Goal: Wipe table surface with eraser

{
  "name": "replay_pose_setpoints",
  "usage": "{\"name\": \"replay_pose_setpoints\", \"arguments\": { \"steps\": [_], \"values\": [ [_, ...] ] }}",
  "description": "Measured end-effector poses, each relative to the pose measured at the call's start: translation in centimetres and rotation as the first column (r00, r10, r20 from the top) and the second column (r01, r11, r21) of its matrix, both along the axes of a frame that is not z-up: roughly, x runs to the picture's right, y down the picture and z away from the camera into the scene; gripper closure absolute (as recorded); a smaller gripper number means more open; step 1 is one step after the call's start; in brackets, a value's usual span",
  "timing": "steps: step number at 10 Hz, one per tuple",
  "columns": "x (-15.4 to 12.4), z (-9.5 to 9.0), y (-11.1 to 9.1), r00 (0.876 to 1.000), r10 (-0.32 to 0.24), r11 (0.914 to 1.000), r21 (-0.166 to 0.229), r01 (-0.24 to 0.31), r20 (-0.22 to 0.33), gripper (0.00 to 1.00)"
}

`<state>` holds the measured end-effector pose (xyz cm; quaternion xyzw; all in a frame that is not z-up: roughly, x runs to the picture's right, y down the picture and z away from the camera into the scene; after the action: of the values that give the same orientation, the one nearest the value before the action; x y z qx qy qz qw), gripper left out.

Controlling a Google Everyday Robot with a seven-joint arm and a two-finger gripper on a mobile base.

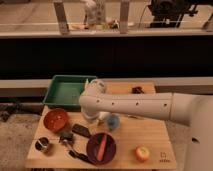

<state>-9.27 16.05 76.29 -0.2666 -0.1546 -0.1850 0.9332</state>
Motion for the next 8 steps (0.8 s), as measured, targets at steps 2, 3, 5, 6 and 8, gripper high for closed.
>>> {"name": "replay_pose_setpoints", "arguments": {
  "steps": [2,3,5,6,8],
  "values": [
    [-0.3,0.4,0.2,1.000,0.000,1.0000,0.002,0.000,0.007,0.20],
    [-0.7,0.7,0.4,1.000,-0.004,1.0000,0.004,0.004,0.013,0.20],
    [-1.5,1.3,1.0,1.000,-0.006,1.0000,0.003,0.006,0.023,0.20],
    [-1.7,1.5,1.1,1.000,-0.007,1.0000,0.003,0.007,0.026,0.20],
    [-2.1,2.3,1.6,1.000,0.002,1.0000,-0.003,-0.002,0.027,0.20]
  ]
}}
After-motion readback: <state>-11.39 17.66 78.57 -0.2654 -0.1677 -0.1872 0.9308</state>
